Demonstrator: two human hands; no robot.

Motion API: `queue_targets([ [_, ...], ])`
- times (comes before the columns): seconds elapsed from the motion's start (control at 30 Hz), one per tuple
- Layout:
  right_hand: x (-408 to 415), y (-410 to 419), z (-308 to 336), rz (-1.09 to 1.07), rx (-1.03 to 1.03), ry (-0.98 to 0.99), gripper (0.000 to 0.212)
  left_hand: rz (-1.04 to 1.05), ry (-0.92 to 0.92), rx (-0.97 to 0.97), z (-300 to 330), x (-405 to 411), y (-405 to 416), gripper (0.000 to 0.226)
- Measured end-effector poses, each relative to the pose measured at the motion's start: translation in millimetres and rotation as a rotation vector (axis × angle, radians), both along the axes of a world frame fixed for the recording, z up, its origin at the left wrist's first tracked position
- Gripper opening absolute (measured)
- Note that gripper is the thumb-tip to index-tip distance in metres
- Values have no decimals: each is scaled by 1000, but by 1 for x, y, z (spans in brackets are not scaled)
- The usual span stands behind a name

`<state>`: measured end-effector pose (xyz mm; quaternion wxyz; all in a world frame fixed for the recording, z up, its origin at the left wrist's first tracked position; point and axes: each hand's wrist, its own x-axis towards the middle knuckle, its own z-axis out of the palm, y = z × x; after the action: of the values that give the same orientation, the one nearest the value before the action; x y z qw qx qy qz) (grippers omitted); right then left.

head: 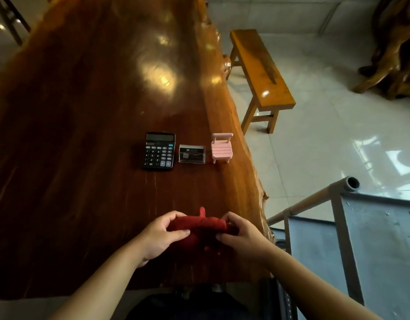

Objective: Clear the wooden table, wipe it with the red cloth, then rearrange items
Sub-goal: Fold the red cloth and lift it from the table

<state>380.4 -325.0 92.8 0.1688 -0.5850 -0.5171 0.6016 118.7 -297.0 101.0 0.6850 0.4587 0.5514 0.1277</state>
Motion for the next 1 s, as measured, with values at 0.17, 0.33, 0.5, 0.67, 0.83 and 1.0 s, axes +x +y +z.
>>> queue_targets([
  [0.17,-8,-25,36,-242,22,98,39,37,-314,-54,31,0,7,36],
  [0.33,-12,-60,63,-433,59,108,67,-198,-444,15,67,14,15,30],
  [0.5,-7,-91,77,-478,168,89,89,-545,-511,164,93,39,17,27],
  [0.67,11,-119,103,-526,119,83,50,-804,-536,134,110,77,19,39],
  [0.83,43,-161,106,-797,214,190,26,-792,-465,74,126,136,18,33],
  [1.0,86,-192,108,-1055,257,214,20,-666,-381,59,129,211,3,42],
])
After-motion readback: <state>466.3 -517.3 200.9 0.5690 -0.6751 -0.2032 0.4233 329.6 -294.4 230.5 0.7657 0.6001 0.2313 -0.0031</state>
